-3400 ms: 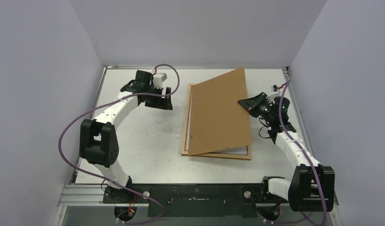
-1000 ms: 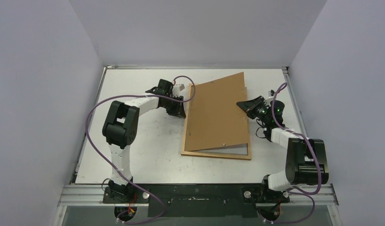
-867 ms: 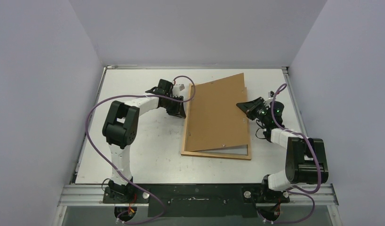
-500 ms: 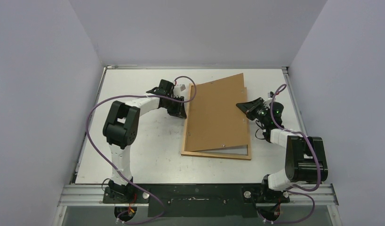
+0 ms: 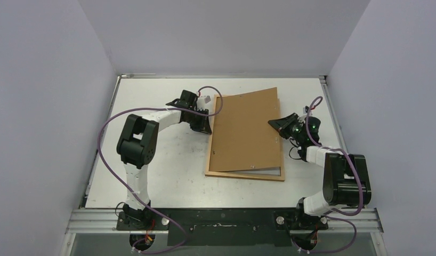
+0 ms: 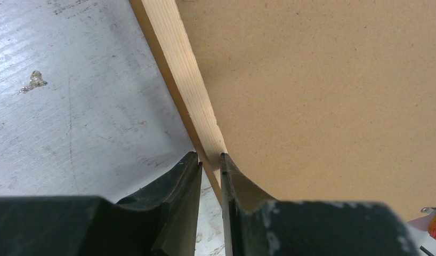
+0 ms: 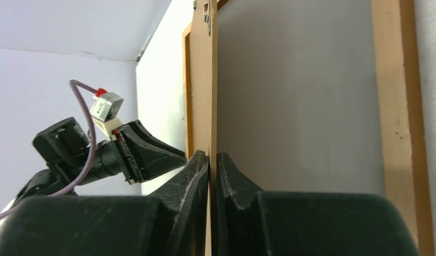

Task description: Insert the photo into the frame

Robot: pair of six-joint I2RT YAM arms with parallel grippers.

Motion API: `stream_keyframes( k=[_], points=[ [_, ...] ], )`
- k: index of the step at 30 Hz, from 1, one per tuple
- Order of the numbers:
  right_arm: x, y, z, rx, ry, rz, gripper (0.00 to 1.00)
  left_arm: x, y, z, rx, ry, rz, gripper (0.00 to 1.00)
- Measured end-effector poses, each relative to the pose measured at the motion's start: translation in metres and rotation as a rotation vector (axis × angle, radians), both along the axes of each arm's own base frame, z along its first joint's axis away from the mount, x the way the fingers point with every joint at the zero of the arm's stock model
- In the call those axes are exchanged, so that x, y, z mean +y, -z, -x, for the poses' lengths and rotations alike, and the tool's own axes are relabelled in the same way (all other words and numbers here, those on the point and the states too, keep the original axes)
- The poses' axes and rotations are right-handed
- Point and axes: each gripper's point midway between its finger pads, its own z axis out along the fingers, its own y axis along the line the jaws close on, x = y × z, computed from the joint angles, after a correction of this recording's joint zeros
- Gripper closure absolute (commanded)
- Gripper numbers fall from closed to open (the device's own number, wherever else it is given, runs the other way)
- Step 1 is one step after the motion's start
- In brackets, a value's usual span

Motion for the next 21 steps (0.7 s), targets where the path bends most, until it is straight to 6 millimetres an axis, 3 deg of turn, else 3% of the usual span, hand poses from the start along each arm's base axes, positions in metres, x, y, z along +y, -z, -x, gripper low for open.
stream_keyframes(
  k=[5,11,21],
  points=[
    [-0.002,0.006,-0.004,0.033,-0.008,0.097,0.82,-0.001,0.000,0.001,0.002,0.003,0.004,0.82],
    [-0.010,0.024,-0.006,0.111,-0.012,0.323,0.46,-0.001,-0.001,0.001,0.004,0.004,0.006,0.83],
    [0.000,0.054,0.018,0.250,-0.098,0.604,0.24,-0.001,-0.001,0.001,0.006,0.002,0.007,0.83]
  ],
)
